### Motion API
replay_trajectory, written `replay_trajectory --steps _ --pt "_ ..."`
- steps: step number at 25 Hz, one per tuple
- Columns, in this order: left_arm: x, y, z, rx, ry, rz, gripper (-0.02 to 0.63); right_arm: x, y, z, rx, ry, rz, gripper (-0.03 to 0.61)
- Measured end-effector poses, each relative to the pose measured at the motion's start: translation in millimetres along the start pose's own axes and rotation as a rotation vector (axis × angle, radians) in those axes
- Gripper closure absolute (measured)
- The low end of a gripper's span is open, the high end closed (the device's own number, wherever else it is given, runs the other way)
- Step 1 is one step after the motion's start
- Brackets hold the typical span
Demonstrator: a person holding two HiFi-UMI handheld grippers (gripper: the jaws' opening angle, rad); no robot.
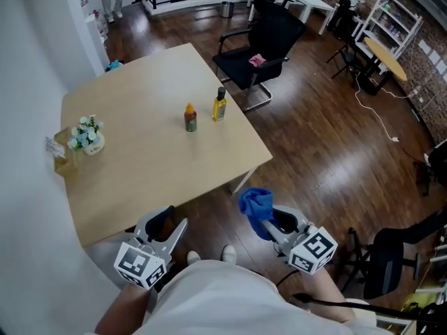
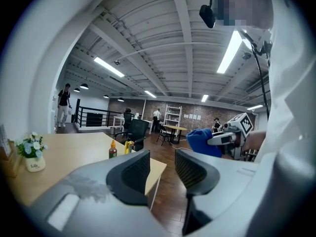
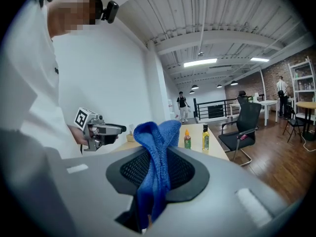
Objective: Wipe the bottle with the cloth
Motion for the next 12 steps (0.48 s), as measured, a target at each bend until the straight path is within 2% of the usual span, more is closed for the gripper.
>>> replay_trajectory --steps 12 --pt "-3.3 -6.0 -9.5 -0.004 -0.032 0.013 0.446 0.8 -1.7 -4.7 -0.023 0.011 0.003 0.485"
Point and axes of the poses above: the fingertips, and each gripper's own axes: y backward along the fingers, z to its left, x out of its underside, the point moved 1 cm from there along y, backward along the fingers, and after that the axes turned 15 degrees about -x, right-handed, at the moved point
